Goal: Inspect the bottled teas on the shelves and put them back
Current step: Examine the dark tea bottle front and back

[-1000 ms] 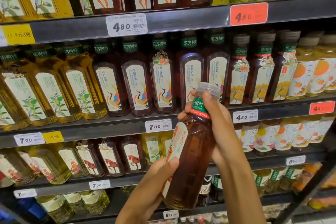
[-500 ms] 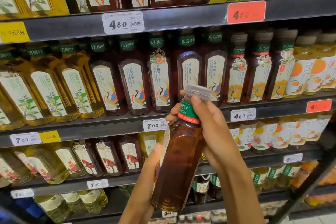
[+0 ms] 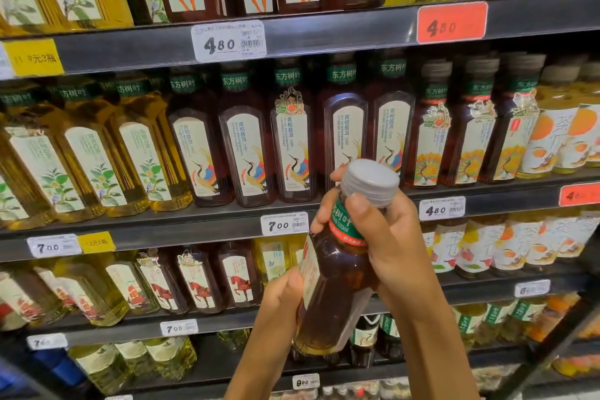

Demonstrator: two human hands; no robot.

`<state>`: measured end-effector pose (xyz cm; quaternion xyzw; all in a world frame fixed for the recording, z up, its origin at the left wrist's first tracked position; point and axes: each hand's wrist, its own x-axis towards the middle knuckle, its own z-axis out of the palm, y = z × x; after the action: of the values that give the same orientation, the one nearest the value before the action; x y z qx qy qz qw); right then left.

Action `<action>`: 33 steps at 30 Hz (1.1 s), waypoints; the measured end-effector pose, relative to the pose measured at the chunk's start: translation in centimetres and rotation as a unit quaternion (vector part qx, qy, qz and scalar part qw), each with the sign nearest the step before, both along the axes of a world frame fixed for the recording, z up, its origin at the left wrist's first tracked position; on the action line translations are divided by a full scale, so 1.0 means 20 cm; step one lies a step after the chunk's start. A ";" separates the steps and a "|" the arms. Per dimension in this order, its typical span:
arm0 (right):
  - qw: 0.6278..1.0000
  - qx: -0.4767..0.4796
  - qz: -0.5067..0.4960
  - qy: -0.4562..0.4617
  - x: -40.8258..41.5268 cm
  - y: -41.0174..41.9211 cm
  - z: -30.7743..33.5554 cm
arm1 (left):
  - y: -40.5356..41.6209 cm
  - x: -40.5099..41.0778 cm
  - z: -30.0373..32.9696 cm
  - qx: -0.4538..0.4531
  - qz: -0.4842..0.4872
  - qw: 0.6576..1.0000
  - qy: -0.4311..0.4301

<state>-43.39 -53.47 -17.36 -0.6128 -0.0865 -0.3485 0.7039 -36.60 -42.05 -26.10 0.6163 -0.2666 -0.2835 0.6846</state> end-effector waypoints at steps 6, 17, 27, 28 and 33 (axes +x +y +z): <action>0.994 0.012 -0.110 -0.007 0.03 0.03 -0.02 | -0.05 0.02 0.02 -0.030 0.017 0.996 -0.084; 0.994 -0.105 -0.001 0.017 0.00 -0.01 0.02 | -0.01 0.09 -0.02 -0.139 0.013 0.985 -0.103; 0.993 -0.101 0.062 -0.022 0.00 -0.05 0.02 | -0.01 0.14 -0.01 -0.120 0.049 0.983 -0.134; 0.995 -0.084 0.047 -0.021 0.00 -0.05 0.02 | -0.01 0.13 0.00 -0.127 0.040 0.984 -0.118; 0.999 -0.001 0.037 0.007 0.05 -0.06 -0.02 | -0.02 0.09 0.00 -0.119 0.014 0.991 -0.052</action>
<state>-42.47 -54.77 -17.67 -0.6125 -0.1045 -0.3172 0.7164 -34.79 -42.48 -26.10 0.5476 -0.3252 -0.2079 0.7424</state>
